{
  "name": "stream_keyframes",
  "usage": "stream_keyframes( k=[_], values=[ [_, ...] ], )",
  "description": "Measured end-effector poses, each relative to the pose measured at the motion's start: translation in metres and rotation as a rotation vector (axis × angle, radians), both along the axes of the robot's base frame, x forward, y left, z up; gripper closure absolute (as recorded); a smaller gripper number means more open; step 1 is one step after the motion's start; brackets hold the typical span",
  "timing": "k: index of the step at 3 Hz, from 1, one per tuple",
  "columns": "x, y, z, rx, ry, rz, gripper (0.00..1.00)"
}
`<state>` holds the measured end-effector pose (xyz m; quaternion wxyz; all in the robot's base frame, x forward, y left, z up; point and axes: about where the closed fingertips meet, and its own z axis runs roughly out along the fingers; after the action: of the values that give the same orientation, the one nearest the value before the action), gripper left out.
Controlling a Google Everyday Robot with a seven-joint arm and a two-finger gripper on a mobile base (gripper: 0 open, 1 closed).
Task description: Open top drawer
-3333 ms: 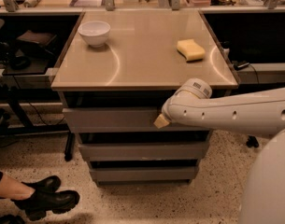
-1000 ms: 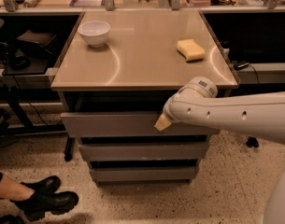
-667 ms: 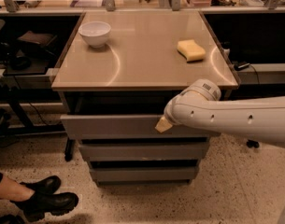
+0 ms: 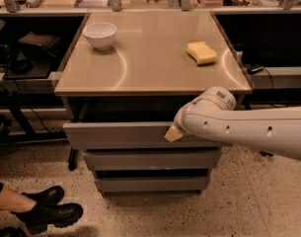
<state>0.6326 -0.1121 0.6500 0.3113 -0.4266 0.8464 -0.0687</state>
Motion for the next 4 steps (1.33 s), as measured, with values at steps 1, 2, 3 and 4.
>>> stream_keyframes(
  k=[1,2,3,4],
  values=[
    [-0.016,-0.001,-0.001,0.004,-0.003,0.021,1.0],
    [-0.018,-0.001,0.0,0.004,-0.003,0.021,1.0],
    [-0.034,-0.001,0.0,0.007,-0.001,0.038,1.0],
    [-0.034,-0.001,0.0,0.007,-0.001,0.038,1.0]
  ],
)
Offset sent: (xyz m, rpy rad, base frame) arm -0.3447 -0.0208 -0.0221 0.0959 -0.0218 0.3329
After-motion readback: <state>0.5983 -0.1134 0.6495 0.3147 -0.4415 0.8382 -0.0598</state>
